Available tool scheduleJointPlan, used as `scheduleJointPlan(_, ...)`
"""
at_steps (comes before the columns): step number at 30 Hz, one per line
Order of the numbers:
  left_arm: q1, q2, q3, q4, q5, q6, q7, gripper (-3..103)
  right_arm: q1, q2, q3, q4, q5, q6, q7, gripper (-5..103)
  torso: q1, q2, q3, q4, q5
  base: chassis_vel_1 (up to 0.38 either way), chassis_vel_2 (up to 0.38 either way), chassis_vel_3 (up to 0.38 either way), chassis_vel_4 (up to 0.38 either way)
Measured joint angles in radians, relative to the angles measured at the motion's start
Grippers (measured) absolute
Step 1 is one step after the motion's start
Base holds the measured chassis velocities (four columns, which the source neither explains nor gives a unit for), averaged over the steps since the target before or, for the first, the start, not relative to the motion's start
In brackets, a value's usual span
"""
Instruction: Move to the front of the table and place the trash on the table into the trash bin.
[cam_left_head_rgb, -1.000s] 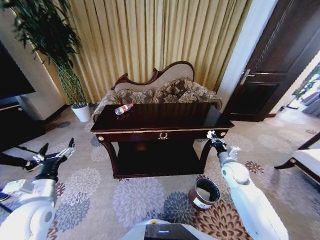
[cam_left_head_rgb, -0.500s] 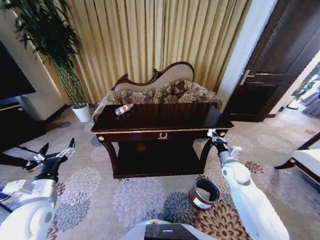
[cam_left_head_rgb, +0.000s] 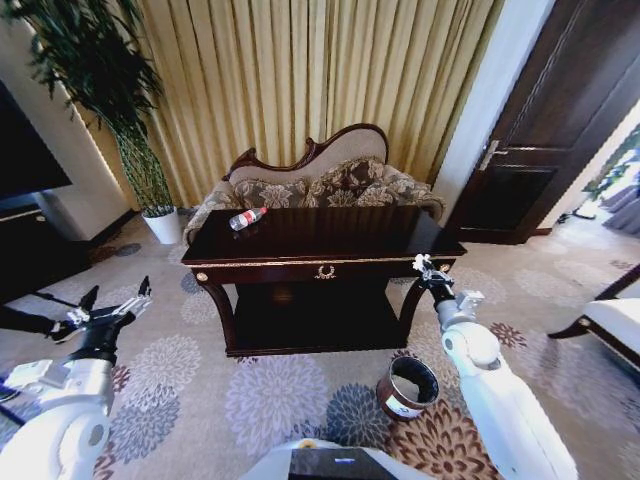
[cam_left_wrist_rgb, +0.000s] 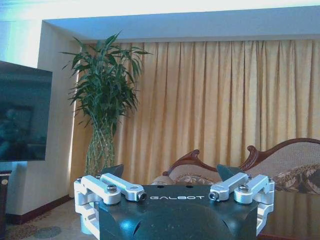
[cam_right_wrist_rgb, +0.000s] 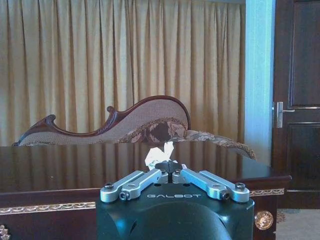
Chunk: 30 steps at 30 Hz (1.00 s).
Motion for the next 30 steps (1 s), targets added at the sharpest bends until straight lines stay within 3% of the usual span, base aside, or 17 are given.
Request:
scheduleJointPlan(17,0.0,-0.001,-0.003,0.0,0.001,-0.003,0.001,100,-0.019,0.032,-0.001,-0.034,-0.075,0.034,0.0,0,0.0,0.0,0.0,0.0001,-0.0002,-0.007,-0.013,0.011,0.011)
scheduleJointPlan(30,0.005,-0.002,-0.016,0.027,-0.01,-0.02,0.002,100,-0.051,0.077,0.0,-0.36,-0.132,0.064,0.0,0,0.0,0.0,0.0,0.0001,0.0001,0.0,0.0,0.0,0.0)
